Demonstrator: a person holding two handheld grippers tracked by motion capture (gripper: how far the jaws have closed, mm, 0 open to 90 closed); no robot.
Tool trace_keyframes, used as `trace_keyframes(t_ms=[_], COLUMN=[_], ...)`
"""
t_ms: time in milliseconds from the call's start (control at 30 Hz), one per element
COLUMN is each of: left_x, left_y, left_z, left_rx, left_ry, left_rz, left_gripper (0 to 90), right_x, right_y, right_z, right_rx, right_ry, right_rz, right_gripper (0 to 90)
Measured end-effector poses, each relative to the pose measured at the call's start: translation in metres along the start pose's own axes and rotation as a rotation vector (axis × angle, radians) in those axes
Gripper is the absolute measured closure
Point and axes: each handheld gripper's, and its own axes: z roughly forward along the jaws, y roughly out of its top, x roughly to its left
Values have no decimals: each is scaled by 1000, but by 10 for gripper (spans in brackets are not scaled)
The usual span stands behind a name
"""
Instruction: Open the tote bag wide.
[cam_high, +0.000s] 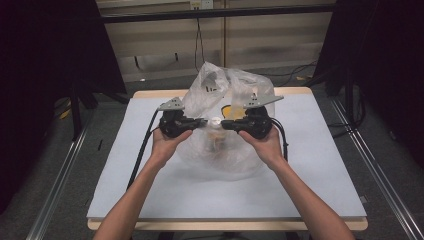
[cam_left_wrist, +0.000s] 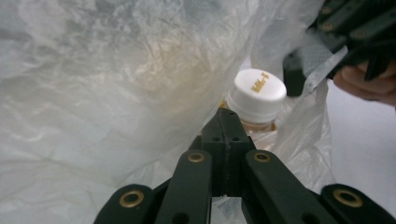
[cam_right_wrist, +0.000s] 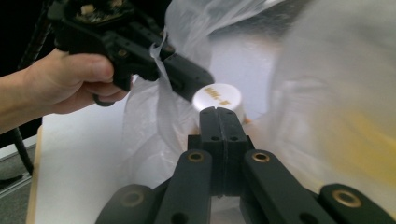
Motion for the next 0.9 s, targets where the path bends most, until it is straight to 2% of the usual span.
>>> trace_keyframes(t_ms=[100,200,400,467,600,767,900], left_x=[3,4,9,10,13,18,19], left_y=[-9,-19,-36,-41,-48,-62,-70], left_z=[1,2,0,-1,-2,4,9], left_rx=[-1,17,47,67,85,111,140], left_ry=[1,2,7,2,12,16,11], left_rz=[-25,-37,-62,-42,-49,-75,-80], left_gripper=[900,900,900,900,900,900,900], right_x=[-4,-8,-10,-13,-18,-27,-32], right_y=[0,-4,-17,-23,-34,-53,-64], right_z=[-2,3,10,11,12,17,19], right_rx=[-8,26,62,59,83,139,157], right_ry=[-43,-72,-73,-67,-80,-97,-95], right_rz=[3,1,-8,7,15,34,45], right_gripper=[900,900,900,900,900,900,900])
